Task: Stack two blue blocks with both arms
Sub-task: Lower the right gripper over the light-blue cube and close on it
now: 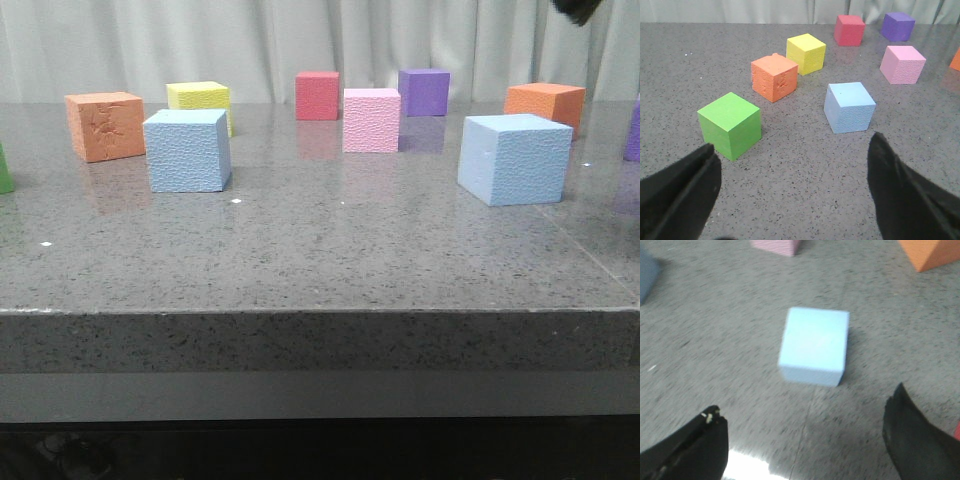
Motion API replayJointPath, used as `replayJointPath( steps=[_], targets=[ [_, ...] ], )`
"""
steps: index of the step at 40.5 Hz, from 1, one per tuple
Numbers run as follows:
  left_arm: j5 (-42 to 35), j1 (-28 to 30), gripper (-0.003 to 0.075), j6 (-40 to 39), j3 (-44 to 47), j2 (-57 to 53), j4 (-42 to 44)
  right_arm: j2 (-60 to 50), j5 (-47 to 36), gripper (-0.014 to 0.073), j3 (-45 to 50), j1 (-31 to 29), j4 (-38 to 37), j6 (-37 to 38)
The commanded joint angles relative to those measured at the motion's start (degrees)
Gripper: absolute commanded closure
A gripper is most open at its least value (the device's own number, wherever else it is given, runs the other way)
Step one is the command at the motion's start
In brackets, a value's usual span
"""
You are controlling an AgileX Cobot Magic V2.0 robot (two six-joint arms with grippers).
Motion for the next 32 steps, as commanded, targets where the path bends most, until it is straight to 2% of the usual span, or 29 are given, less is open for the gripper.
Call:
replayJointPath(
  steps=[1, 16, 32],
  targets=[
    [-4.01, -0.45, 0.0134, -0.53, -1.96, 0.87, 0.19, 5.18, -1.42, -0.0039, -6.56, 0.16, -5.48, 5.50],
    [-4.11, -0.45, 0.0143, -0.53, -1.96, 2.12, 0.33, 21.81, 0.70, -0.0039, -18.95, 0.21, -6.03, 6.41],
    [-4.23, -0.45, 0.0175, -0.53, -1.96, 2.57, 0.33, 28.99, 2.79, -0.0039, -19.82, 0.21, -3.00, 6.77]
  ],
)
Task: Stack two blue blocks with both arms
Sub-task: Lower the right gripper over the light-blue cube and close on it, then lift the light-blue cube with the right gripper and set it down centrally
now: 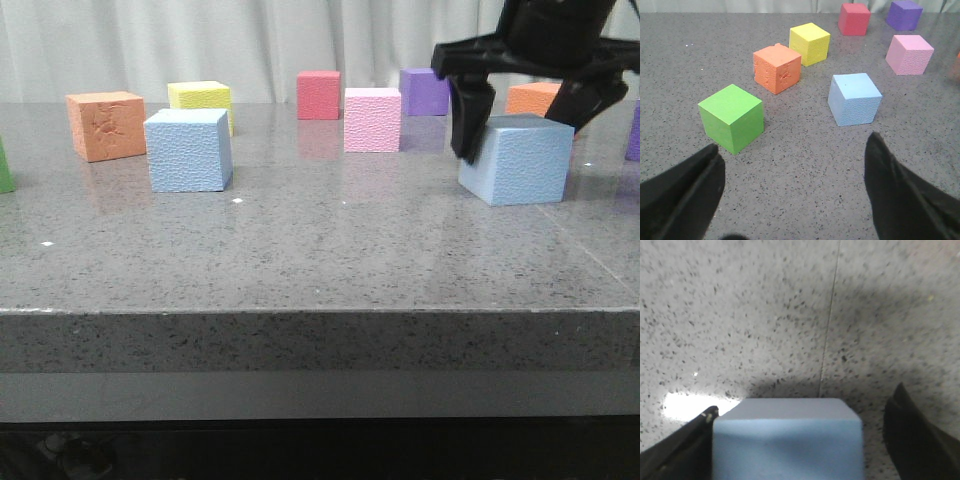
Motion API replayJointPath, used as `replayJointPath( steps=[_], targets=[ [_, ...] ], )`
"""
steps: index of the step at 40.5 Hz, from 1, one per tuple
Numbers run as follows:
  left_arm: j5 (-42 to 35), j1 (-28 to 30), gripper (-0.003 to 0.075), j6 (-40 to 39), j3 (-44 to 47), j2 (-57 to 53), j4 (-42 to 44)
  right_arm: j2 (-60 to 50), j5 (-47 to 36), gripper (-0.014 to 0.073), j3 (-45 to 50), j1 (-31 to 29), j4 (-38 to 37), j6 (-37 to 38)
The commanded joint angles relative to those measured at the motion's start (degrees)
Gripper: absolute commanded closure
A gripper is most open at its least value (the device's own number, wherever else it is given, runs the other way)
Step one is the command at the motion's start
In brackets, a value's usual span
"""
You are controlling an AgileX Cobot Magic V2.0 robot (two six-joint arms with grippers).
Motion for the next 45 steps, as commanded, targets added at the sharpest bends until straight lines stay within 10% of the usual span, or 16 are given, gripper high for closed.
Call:
replayJointPath(
  steps=[1, 21, 45],
  targets=[
    [-4.32, -0.45, 0.0175, -0.53, -1.96, 0.57, -0.10, -2.09, -0.63, -0.0039, -1.94, 0.00, 0.97, 0.05],
    [-4.45, -0.45, 0.0175, -0.53, -1.96, 0.57, -0.10, -2.47, 8.10, 0.0223, -5.74, 0.88, 0.97, -4.37],
    [-5.31, -0.45, 0.0175, -0.53, -1.96, 0.57, -0.10, 9.01, 22.50, 0.0223, -27.54, 9.75, 17.16, -60.71]
  ],
)
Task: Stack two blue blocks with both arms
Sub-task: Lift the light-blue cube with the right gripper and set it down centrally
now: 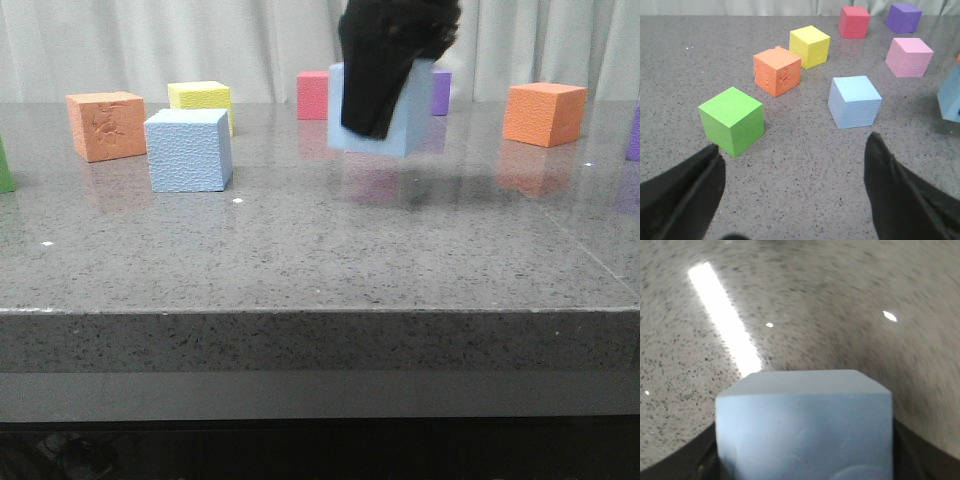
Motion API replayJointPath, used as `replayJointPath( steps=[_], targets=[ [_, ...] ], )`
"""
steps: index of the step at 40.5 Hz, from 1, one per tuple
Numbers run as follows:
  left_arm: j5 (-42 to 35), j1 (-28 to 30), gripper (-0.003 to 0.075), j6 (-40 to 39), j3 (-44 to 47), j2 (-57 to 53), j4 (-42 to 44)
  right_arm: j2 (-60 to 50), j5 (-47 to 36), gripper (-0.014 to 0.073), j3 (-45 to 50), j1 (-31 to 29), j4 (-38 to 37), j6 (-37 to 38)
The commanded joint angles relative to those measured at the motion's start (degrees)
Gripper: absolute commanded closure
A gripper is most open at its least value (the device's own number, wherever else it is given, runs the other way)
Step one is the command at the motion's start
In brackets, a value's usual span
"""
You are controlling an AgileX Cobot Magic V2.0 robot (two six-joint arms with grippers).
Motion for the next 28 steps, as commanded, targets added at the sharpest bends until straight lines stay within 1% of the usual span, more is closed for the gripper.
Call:
replayJointPath(
  steps=[1, 7, 10, 14, 17, 24, 25, 28],
  targets=[
    [-4.96, -0.45, 0.0175, -0.53, -1.96, 0.57, -0.10, -0.25, 1.06, 0.0223, -4.64, 0.17, 2.16, -9.03],
    [-4.96, -0.45, 0.0175, -0.53, -1.96, 0.57, -0.10, 2.09, -1.13, 0.0221, -6.45, 0.29, 2.17, -13.19],
    [-4.96, -0.45, 0.0175, -0.53, -1.96, 0.57, -0.10, 2.84, -1.14, 0.0214, -6.45, 0.29, 2.29, -18.69],
    [-4.96, -0.45, 0.0175, -0.53, -1.96, 0.57, -0.10, 3.35, -1.69, 0.0162, -6.45, 0.29, 3.10, -24.42],
    [-4.96, -0.45, 0.0175, -0.53, -1.96, 0.57, -0.10, 3.47, -1.98, 0.0137, -6.45, 0.29, 3.82, -25.98],
    [-4.96, -0.45, 0.0175, -0.53, -1.96, 0.57, -0.10, 3.57, -1.93, 0.0131, -6.45, 0.29, 4.13, -27.09],
    [-4.96, -0.45, 0.0175, -0.53, -1.96, 0.57, -0.10, 3.57, -1.93, 0.0124, -6.45, 0.29, 4.15, -27.09],
    [-4.96, -0.45, 0.0175, -0.53, -1.96, 0.57, -0.10, 3.66, -1.87, 0.0067, -6.45, 0.29, 4.31, -27.09]
  ],
)
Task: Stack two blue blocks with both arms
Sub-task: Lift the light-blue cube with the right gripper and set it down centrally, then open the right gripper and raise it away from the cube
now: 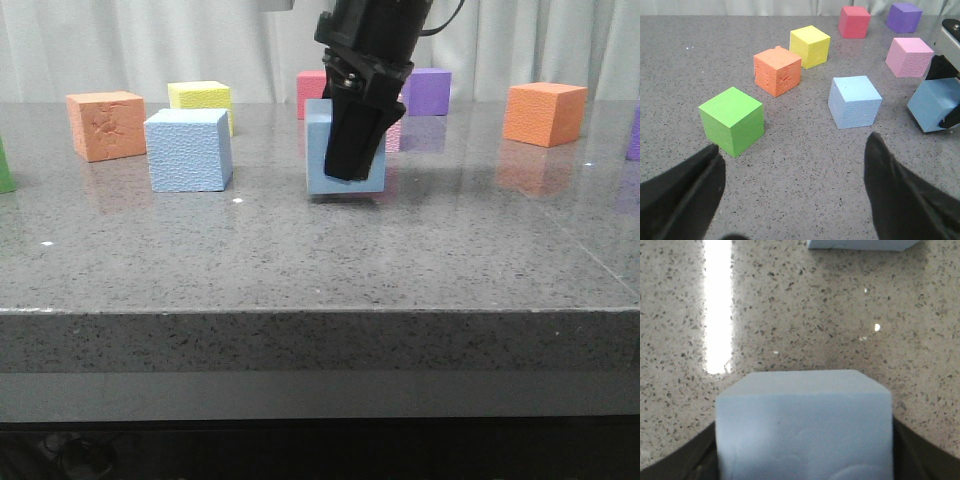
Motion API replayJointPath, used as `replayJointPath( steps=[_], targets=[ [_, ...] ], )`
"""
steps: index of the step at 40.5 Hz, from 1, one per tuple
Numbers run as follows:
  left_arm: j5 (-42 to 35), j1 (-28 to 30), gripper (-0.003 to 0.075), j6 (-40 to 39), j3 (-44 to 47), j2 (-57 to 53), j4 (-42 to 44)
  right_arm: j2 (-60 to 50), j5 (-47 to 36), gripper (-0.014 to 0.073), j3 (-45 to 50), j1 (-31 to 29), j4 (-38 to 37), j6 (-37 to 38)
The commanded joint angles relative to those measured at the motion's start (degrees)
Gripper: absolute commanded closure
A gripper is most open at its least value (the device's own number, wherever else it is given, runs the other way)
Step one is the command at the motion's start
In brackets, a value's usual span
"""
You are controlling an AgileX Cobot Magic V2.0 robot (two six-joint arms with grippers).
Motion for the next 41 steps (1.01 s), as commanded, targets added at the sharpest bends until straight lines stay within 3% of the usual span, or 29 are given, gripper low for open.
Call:
replayJointPath(
  steps=[1, 7, 15, 24, 27, 33, 37, 41],
  targets=[
    [-4.96, -0.45, 0.0175, -0.53, -1.96, 0.57, -0.10, -3.07, -1.13, 0.0048, -1.82, 0.03, 1.64, -0.80],
    [-4.73, -0.45, 0.0175, -0.53, -1.96, 0.57, -0.10, -3.07, -1.13, -0.0031, -1.82, 0.03, 1.70, -0.52],
    [-4.60, -0.45, 0.0175, -0.53, -1.96, 0.57, -0.10, -3.48, -1.55, -0.0034, -1.82, 0.03, 2.63, 1.14],
    [-4.60, -0.45, 0.0175, -0.53, -1.96, 0.57, -0.10, -5.84, 2.74, -0.0031, -5.73, 0.03, 2.70, 10.47],
    [-4.60, -0.45, 0.0175, -0.53, -1.96, 0.57, -0.10, -7.06, 3.82, -0.0029, -7.56, 0.03, 2.70, 16.10],
    [-4.60, -0.45, 0.0175, -0.53, -1.96, 0.57, -0.10, -10.98, 4.17, -0.0029, -10.11, -0.03, 0.83, 35.83],
    [-4.60, -0.45, 0.0175, -0.53, -1.96, 0.57, -0.10, -14.62, 4.51, -0.0027, -10.06, -0.03, -5.46, 52.23],
    [-4.60, -0.45, 0.0175, -0.53, -1.96, 0.57, -0.10, -18.77, 3.71, 0.0012, -8.43, -0.03, -10.24, 59.27]
  ],
)
